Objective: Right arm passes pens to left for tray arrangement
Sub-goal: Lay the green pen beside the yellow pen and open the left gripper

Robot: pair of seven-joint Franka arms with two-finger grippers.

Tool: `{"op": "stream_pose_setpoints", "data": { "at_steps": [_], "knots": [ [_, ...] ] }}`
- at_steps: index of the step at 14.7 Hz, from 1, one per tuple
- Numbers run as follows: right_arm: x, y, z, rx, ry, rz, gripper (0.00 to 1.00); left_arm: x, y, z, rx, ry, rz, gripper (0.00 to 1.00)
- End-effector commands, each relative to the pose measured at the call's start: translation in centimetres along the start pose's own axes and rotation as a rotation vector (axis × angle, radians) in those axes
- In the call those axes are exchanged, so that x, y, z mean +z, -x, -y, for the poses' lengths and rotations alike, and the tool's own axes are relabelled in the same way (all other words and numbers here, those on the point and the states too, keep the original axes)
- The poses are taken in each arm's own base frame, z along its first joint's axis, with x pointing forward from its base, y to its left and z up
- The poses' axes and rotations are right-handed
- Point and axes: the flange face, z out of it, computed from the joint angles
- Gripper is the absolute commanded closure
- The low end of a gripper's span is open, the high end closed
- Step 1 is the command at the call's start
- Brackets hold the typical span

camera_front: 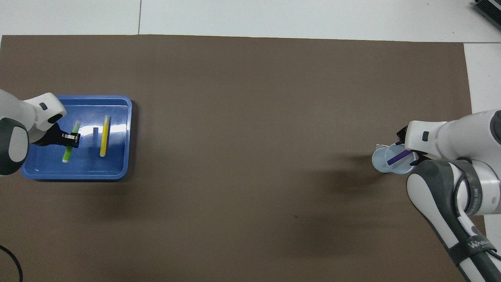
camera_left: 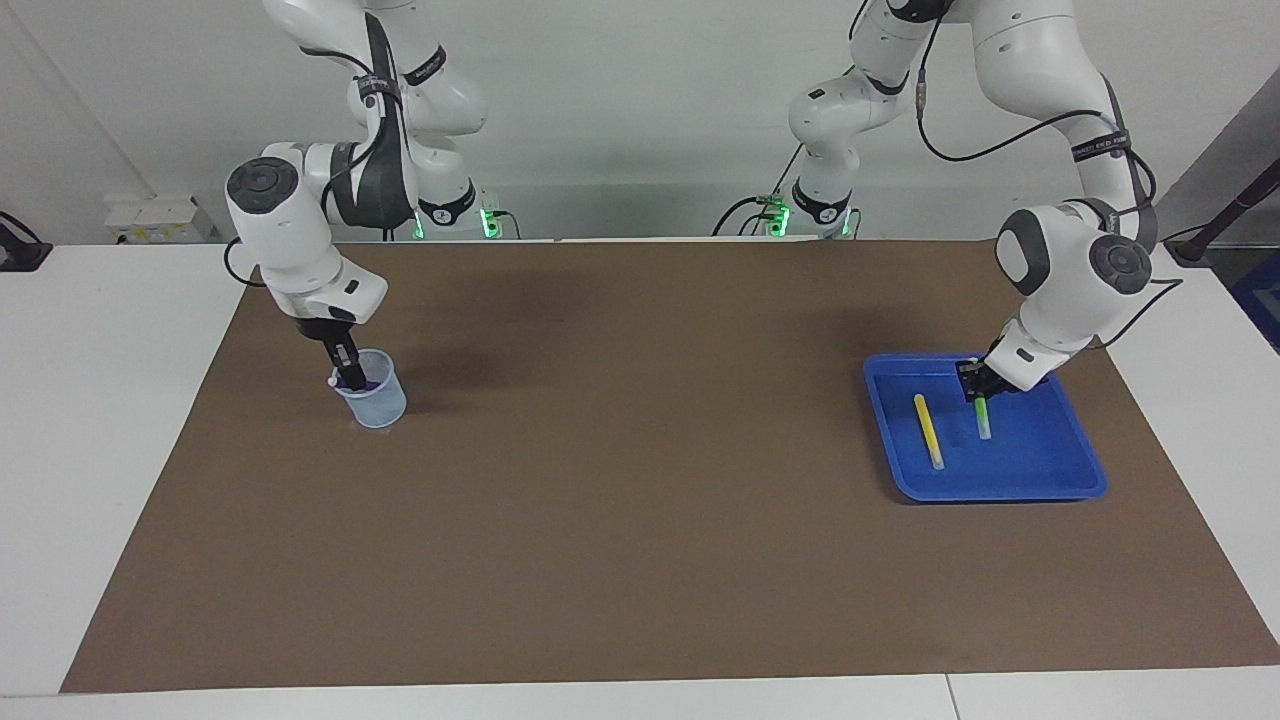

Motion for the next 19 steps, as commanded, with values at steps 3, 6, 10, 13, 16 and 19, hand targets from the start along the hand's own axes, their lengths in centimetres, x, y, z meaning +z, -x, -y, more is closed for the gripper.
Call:
{"op": "stream_pose_setpoints", "data": {
  "at_steps": [3,6,10,13,16,19],
  "knots": [
    [0.7,0.5,1.1,-0.054,-0.006,0.022,0.31,2.5,-0.9,0.5,0.019,-0.013,-0.037,1.00],
    [0.6,2.5,1.9,-0.013,0.008,0.038,0.31,3.7,-0.8,0.4,0.059,-0.057,-0.049,1.00],
    [0.7,2.4,2.0,0.001,0.013,0.040,0.33,4.1,-0.6,0.2,0.071,-0.064,-0.050,0.49],
    [0.9,2.3,2.0,0.005,0.015,0.040,0.38,4.0,-0.7,0.3,0.055,-0.063,-0.055,0.27],
    [1.4,2.3,2.1,0.006,0.028,0.047,0.39,3.7,-0.9,0.4,0.052,-0.062,-0.053,0.26],
    [1.4,2.1,2.0,0.006,0.029,0.046,0.51,2.9,-1.2,0.4,0.044,-0.055,-0.037,0.20]
  ]
}}
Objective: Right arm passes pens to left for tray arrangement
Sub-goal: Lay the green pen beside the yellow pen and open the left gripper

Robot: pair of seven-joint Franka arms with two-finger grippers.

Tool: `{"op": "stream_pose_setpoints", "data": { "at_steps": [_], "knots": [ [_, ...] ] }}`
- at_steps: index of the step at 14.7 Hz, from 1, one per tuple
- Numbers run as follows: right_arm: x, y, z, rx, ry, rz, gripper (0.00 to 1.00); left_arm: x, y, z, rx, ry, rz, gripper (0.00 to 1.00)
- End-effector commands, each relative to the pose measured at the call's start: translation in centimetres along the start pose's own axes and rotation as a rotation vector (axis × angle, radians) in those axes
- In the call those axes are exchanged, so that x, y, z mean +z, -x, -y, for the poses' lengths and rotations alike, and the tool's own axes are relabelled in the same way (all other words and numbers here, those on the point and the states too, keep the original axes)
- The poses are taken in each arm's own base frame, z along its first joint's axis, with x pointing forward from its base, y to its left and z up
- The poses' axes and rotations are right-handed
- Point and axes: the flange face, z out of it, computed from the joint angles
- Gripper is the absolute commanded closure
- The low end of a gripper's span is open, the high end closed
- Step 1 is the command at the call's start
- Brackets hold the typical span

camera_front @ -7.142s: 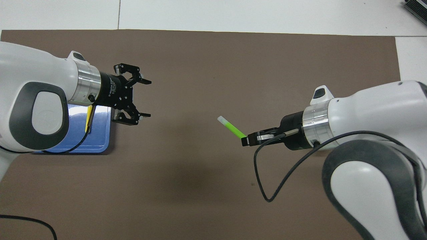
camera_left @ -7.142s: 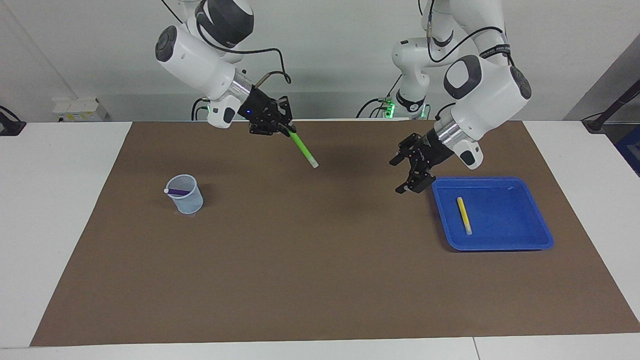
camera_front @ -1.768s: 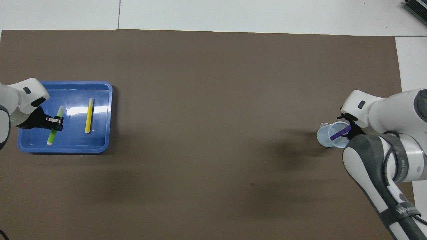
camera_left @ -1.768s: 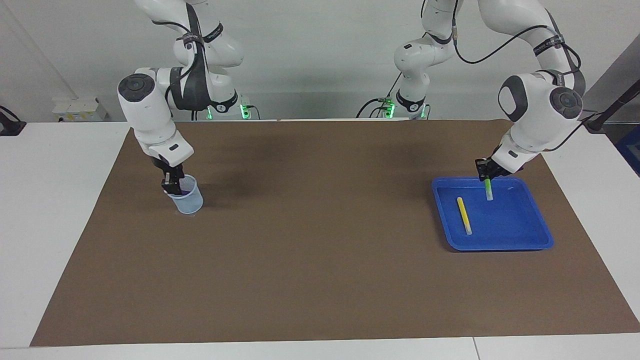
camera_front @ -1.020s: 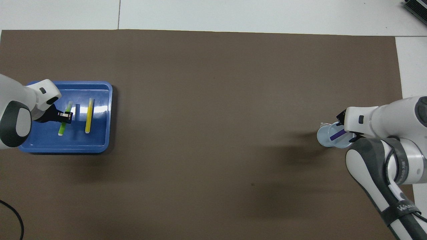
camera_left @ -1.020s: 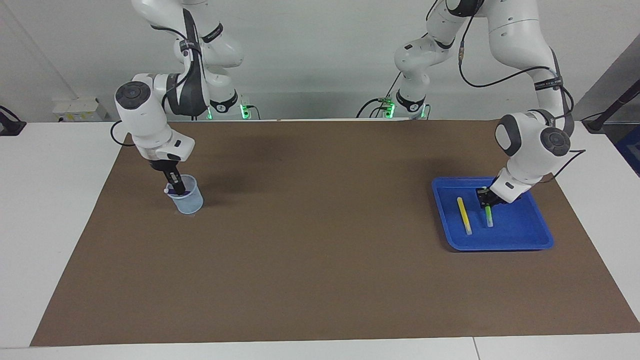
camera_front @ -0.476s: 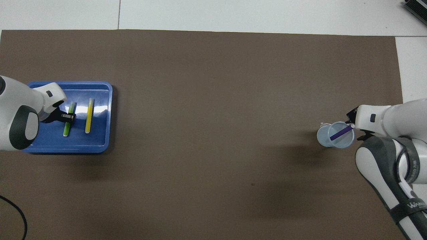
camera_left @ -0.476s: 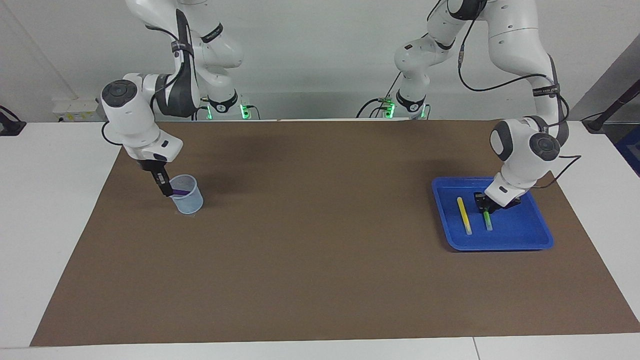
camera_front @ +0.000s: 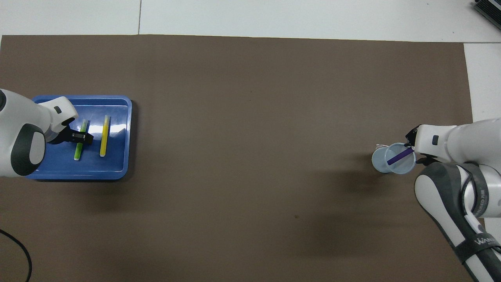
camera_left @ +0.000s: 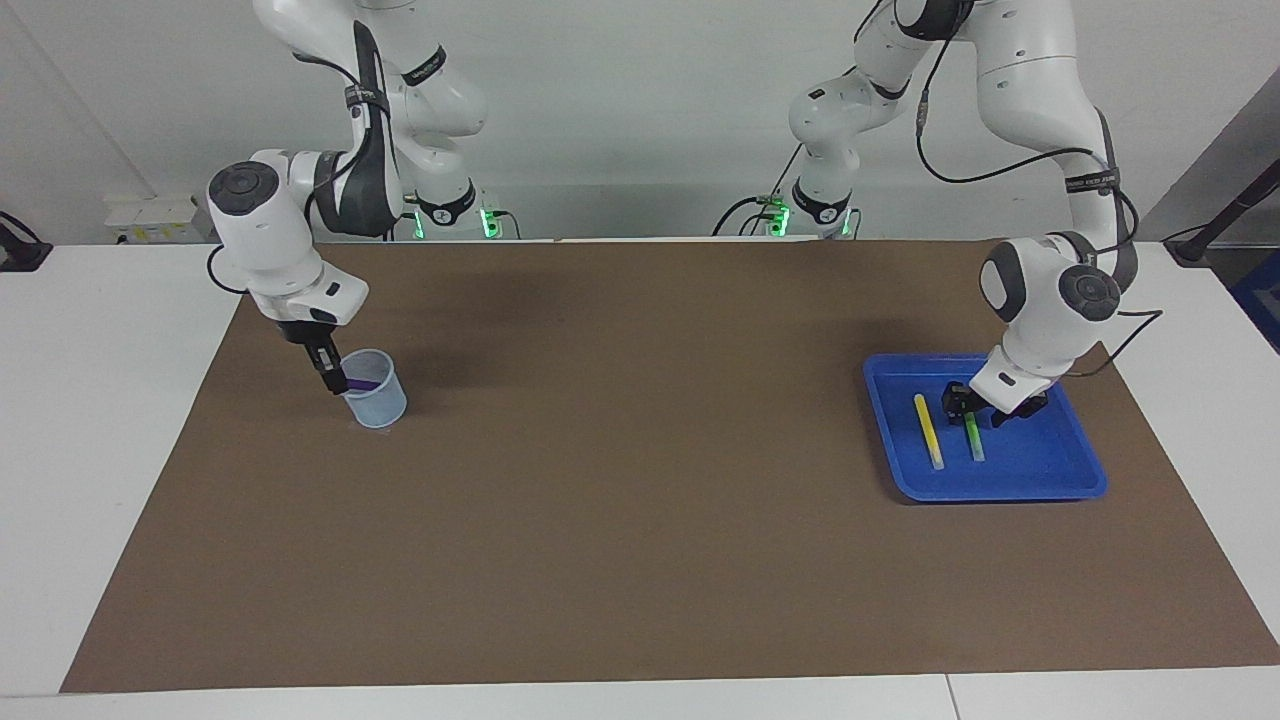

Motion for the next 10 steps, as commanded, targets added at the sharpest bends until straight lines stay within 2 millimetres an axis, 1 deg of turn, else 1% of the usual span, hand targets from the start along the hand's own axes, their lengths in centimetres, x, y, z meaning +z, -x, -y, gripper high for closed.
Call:
{"op": "stream_pose_setpoints", "data": {
  "at_steps": [1,2,3,4,5,6,7,9,10],
  "knots": [
    [0.2,-0.2,0.2,-0.008,-0.001,0.023,0.56,-1.6,-0.5,0.5,-0.020,0.005,0.017,0.17],
    [0.2,-0.2,0.2,0.004,-0.002,0.022,0.58,-2.3,-0.8,0.4,-0.040,0.030,0.027,0.17],
    [0.5,-0.4,0.3,0.010,-0.007,0.019,0.65,-3.2,-1.0,0.4,-0.055,0.051,0.035,0.16],
    [0.6,-0.3,0.4,0.011,-0.007,0.019,0.75,-4.1,-1.1,0.3,-0.072,0.068,0.046,0.13],
    [0.6,-0.3,0.4,0.013,-0.007,0.019,0.83,-5.0,-1.2,0.3,-0.096,0.079,0.058,0.13],
    [0.6,-0.3,0.4,0.014,-0.007,0.019,0.95,-5.9,-1.4,0.2,-0.122,0.087,0.072,0.13],
    [0.6,-0.3,0.4,0.013,-0.007,0.019,1.00,-7.0,-1.5,0.0,-0.146,0.101,0.085,0.13],
    [0.4,-0.2,0.3,0.059,-0.012,0.016,1.00,-9.5,-1.8,-1.1,-0.202,0.143,0.097,0.13],
    [0.1,-0.3,0.2,0.091,-0.021,0.012,1.00,-11.1,-1.8,-2.0,-0.236,0.163,0.099,0.13]
  ]
}}
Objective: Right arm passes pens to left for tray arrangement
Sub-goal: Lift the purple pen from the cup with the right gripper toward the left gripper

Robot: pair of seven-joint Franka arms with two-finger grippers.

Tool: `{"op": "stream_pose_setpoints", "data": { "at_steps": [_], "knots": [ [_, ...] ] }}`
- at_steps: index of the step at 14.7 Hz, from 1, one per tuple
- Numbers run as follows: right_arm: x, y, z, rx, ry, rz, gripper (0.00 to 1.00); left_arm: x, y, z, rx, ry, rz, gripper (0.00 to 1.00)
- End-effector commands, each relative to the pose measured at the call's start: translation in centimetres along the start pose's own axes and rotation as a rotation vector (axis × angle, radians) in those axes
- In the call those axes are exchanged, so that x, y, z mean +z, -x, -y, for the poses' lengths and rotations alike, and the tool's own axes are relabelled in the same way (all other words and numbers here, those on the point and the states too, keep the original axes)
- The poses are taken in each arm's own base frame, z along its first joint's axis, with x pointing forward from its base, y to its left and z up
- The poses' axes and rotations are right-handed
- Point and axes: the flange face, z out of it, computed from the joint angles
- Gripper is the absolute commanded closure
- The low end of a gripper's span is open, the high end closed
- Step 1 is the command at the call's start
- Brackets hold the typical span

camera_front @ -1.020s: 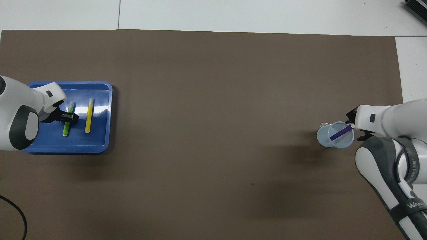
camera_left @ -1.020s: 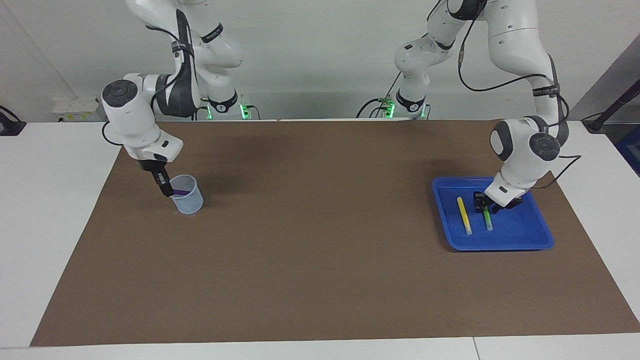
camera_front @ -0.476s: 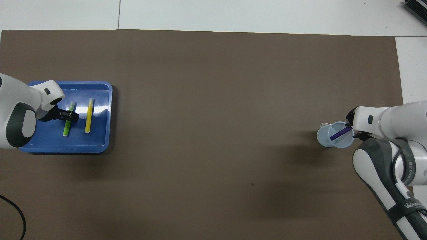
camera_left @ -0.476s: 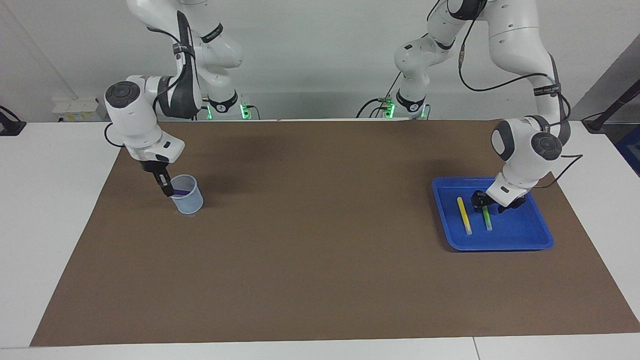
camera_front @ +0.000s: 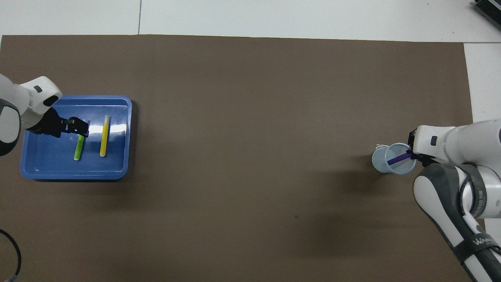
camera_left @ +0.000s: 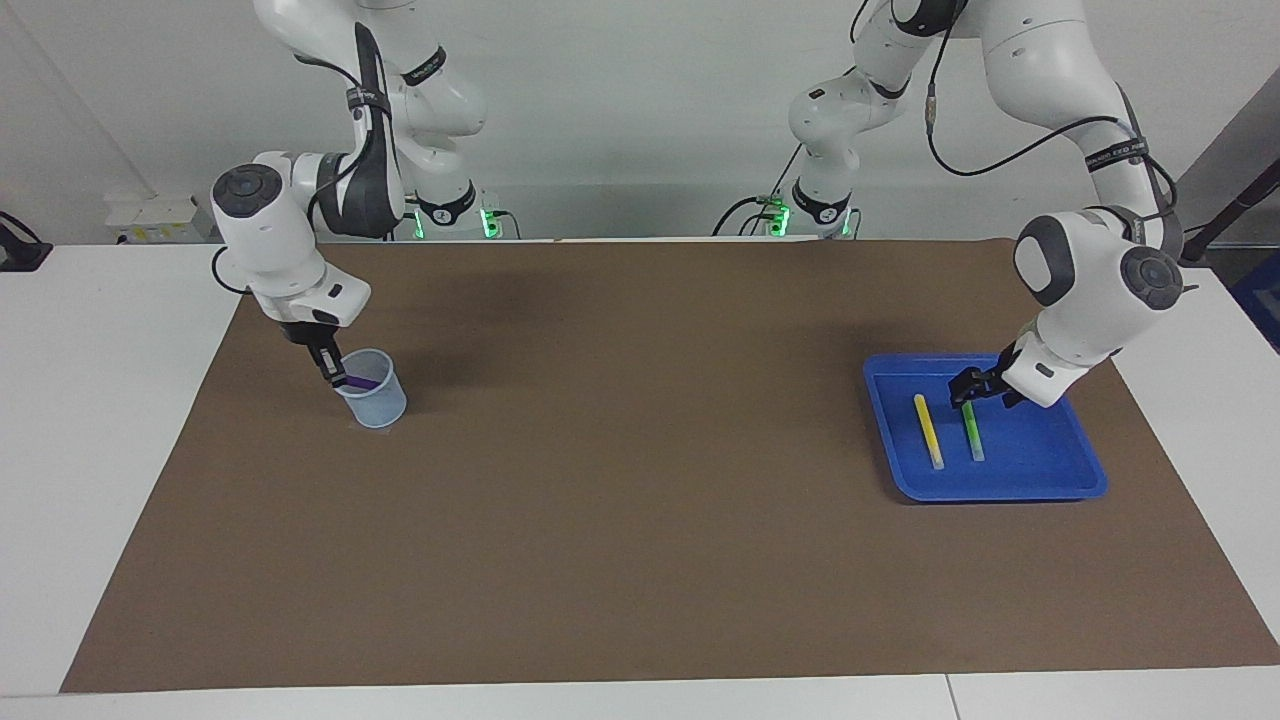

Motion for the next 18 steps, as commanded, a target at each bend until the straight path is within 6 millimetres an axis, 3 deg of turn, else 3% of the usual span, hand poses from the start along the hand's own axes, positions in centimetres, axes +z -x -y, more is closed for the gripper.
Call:
{"op": "stream_pose_setpoints", "data": {
  "at_steps": [1,6,10,13,18],
  "knots": [
    [-0.9,-0.2,-0.1,0.071,-0.039,0.007,1.00,-3.6,0.9,-2.6,-0.088,0.049,0.022,0.14],
    [-9.8,1.2,0.3,0.179,-0.128,-0.028,1.00,-8.3,3.4,-8.0,-0.271,0.145,0.052,0.14],
    [-15.7,0.8,1.4,0.347,-0.154,-0.125,1.00,-11.1,5.0,-13.5,-0.519,0.247,0.076,0.14],
    [-16.5,-1.3,1.5,0.629,-0.232,-0.269,1.00,-13.0,5.8,-16.9,-0.749,0.338,0.097,0.15],
    [-17.0,-8.1,-1.3,1.140,-0.373,-0.426,1.00,-15.1,7.0,-21.4,-1.037,0.481,0.171,0.15]
  ]
}}
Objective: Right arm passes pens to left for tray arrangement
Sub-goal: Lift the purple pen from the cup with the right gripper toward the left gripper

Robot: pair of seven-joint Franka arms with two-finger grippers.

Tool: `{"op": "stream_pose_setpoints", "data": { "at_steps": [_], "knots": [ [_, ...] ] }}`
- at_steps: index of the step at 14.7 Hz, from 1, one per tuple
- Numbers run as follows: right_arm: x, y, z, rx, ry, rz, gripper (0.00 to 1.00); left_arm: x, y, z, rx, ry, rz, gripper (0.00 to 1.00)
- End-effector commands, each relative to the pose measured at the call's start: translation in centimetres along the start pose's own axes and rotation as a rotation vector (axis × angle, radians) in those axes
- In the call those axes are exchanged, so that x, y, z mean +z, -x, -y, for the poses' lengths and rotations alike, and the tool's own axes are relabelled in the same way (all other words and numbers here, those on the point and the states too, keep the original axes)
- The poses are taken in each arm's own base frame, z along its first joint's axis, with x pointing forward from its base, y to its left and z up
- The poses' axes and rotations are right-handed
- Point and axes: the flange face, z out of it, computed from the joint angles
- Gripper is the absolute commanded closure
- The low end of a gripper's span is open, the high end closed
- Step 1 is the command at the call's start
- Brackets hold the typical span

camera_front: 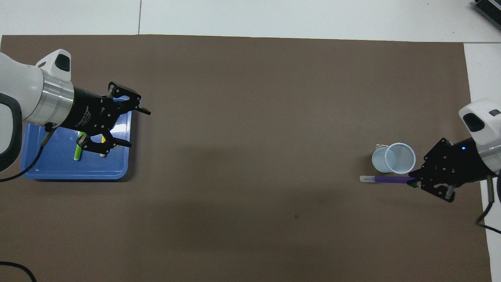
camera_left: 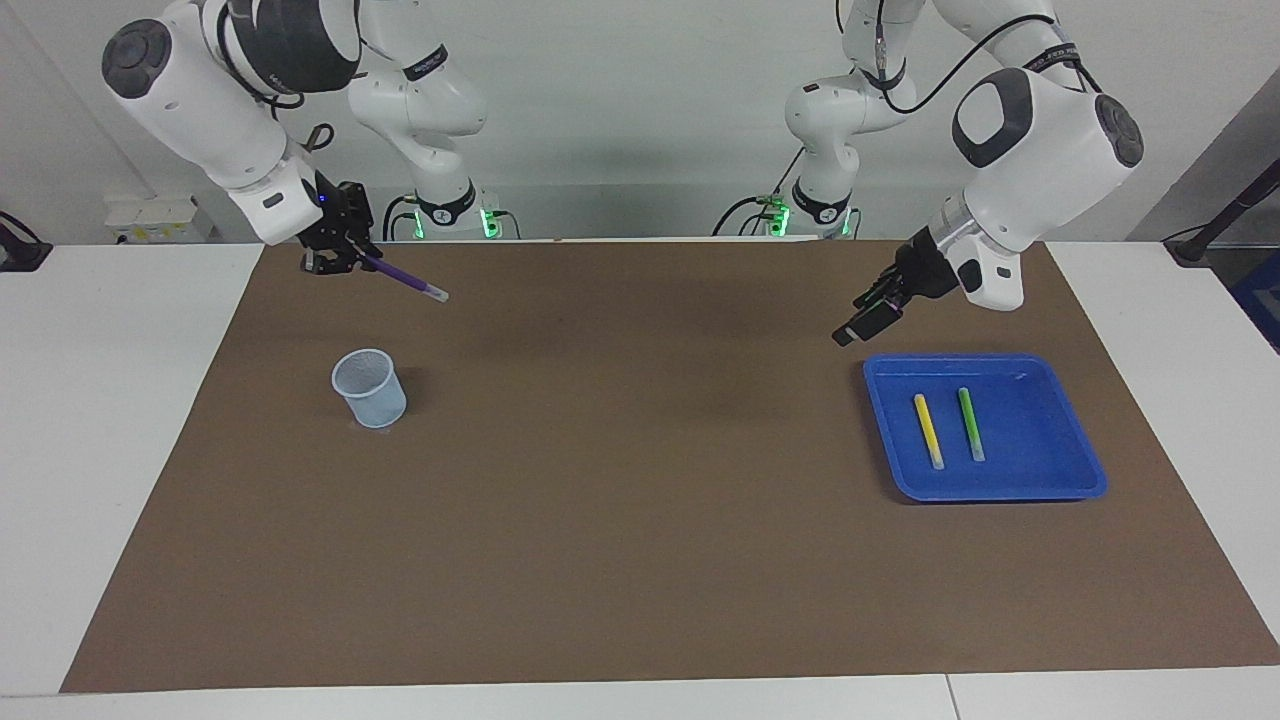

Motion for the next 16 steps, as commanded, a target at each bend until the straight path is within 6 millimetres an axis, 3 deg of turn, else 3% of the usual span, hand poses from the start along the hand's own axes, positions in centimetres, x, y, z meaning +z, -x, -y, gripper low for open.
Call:
{"op": "stream_pose_setpoints", "data": {
  "at_steps": [1,5,7,10,14,16],
  "knots": [
    [1.6,-2.2,2.3,0.261,-0.121,-0.088,1.00,0.3,2.8,-1.0,-0.188,0.072,0.012,0.15],
    [2.6,-5.0,4.6,0.572,-0.258,-0.190,1.00,1.8,6.7,-3.0,-0.409,0.155,0.000,0.15],
    [2.3,-6.5,4.6,0.744,-0.293,-0.257,1.00,2.2,7.6,-3.6,-0.508,0.177,0.007,0.15],
    [3.4,-9.2,5.9,0.952,-0.367,-0.307,1.00,2.7,9.4,-4.0,-0.585,0.180,0.021,0.15],
    [4.9,-13.6,8.4,1.160,-0.420,-0.398,1.00,4.3,12.4,-4.9,-0.537,0.201,0.036,0.15],
    [5.1,-14.8,8.7,1.268,-0.464,-0.470,1.00,5.3,13.9,-5.0,-0.388,0.195,0.050,0.16]
  ]
}}
